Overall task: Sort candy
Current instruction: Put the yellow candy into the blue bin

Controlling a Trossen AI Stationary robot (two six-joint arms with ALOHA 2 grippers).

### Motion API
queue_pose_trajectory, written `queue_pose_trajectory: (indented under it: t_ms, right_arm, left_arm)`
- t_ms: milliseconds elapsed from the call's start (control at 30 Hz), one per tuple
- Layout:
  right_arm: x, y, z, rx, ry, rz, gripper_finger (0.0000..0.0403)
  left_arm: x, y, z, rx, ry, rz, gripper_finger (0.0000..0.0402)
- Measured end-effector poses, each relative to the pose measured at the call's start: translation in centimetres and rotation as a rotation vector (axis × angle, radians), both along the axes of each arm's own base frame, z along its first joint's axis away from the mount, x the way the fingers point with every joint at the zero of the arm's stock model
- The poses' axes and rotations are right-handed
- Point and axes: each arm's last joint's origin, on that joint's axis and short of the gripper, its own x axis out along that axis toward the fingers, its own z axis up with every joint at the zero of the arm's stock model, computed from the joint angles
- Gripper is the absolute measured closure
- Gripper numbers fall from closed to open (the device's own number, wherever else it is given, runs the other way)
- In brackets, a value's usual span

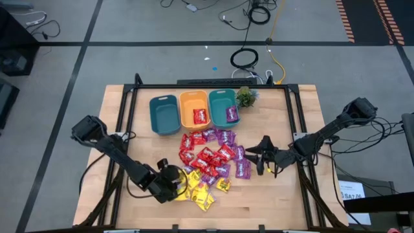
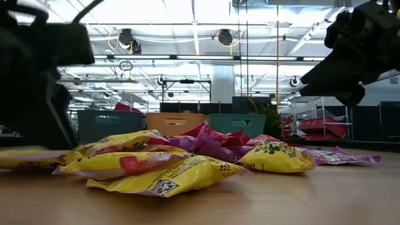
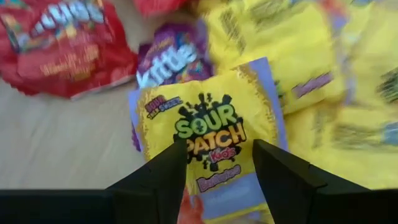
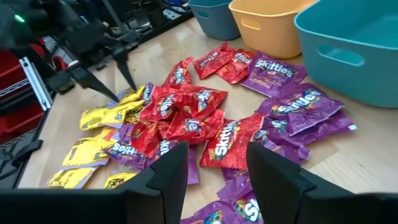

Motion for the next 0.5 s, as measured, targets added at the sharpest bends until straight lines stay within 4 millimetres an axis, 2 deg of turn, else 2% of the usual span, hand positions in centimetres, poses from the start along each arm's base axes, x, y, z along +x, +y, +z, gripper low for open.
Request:
queue_pose_trajectory:
  t_ms: [133, 267, 367, 500]
  right_arm:
    - [0.1, 0.1, 0.2, -0.014, -0.017, 0.010, 0.0250]
    - [0.1, 0.1, 0.3, -0.034, -0.022, 0.017, 0.0250]
    - [0.1, 0.0, 0.3, -0.050, -0.027, -0.003, 0.0250]
    - [0.1, -0.1, 0.3, -0.084, -0.027, -0.022, 0.0250]
  left_arm:
    - [0.3, 0.1, -1.3, 0.036, 0.024, 0.016, 0.0208]
    - [0.3, 0.1, -1.5, 0.033, 0.022, 0.038, 0.0224]
    - [0.2, 0.1, -0.7, 0.010, 0.010, 0.034, 0.0269]
    - [-0.1, 0.3, 0.2, -0.016, 0.013, 0.025, 0.0359]
